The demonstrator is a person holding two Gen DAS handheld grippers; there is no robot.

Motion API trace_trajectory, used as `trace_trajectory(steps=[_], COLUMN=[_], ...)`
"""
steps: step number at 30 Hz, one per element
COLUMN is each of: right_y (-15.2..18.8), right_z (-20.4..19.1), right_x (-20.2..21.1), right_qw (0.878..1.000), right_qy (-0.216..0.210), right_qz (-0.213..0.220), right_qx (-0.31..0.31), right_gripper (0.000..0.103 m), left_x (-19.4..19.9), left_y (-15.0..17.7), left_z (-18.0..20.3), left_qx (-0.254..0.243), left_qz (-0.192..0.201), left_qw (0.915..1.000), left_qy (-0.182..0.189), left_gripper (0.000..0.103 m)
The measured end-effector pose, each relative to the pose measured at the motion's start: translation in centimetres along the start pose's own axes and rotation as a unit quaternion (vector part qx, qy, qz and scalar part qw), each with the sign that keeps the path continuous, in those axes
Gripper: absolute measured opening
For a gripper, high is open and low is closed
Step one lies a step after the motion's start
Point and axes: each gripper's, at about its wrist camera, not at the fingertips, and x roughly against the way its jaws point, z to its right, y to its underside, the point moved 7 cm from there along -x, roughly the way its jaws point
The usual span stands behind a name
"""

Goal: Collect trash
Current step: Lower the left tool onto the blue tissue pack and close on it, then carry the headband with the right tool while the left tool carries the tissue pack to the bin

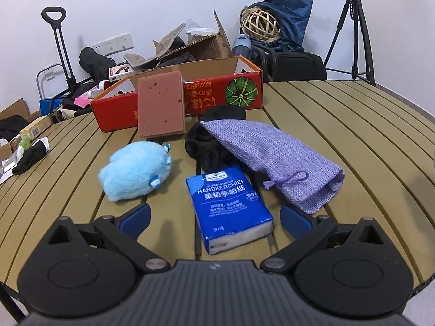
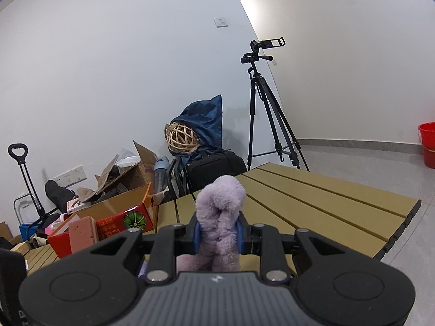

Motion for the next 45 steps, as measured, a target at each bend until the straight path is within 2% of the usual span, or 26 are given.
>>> trace_trajectory(steps=[4, 7, 10, 12, 14, 15, 18, 31, 45], right_y=[0.1, 0.2, 0.3, 0.5, 0.5, 0.5, 0.6, 0.8, 2.3], right_z=[-0.2, -0.3, -0.4, -0.5, -0.5, -0.5, -0.5, -1.4, -3.2], right_x=[-0.2, -0.3, -0.3, -0.4, -0.5, -0.5, -0.5, -1.0, 0.4], right_qw=[1.0, 1.0, 1.0, 1.0, 1.0, 1.0, 1.0, 0.999, 0.997], right_qy=[-0.003, -0.006, -0.007, -0.008, -0.008, -0.008, -0.008, -0.022, -0.058], right_qz=[-0.002, -0.006, -0.01, -0.012, -0.014, -0.014, -0.014, -0.024, -0.044], right_qx=[-0.001, 0.0, 0.0, 0.001, 0.0, 0.0, 0.0, 0.003, 0.026], right_gripper=[0.024, 0.024, 0.024, 0.024, 0.024, 0.024, 0.024, 0.024, 0.024], left_x=[-0.5, -0.9, -1.1, -1.2, -1.2, -1.2, -0.8, 0.7, 5.8], left_y=[-0.2, -0.1, -0.1, 0.0, 0.1, 0.1, 0.0, 0.2, 0.4], left_z=[-0.1, -0.3, -0.3, -0.2, 0.0, 0.0, 0.2, -1.8, -4.2], left_qx=[0.009, 0.016, 0.018, 0.019, 0.022, 0.023, 0.019, 0.02, 0.005], left_qz=[-0.008, -0.016, -0.02, -0.025, -0.029, -0.028, -0.021, -0.016, 0.016], left_qw=[0.9999, 0.9997, 0.9996, 0.9995, 0.9992, 0.999, 0.9992, 0.9993, 0.9997], left_qy=[-0.004, -0.006, -0.003, 0.005, 0.018, 0.026, 0.028, 0.027, 0.02], left_gripper=[0.102, 0.097, 0.086, 0.074, 0.068, 0.061, 0.055, 0.054, 0.054])
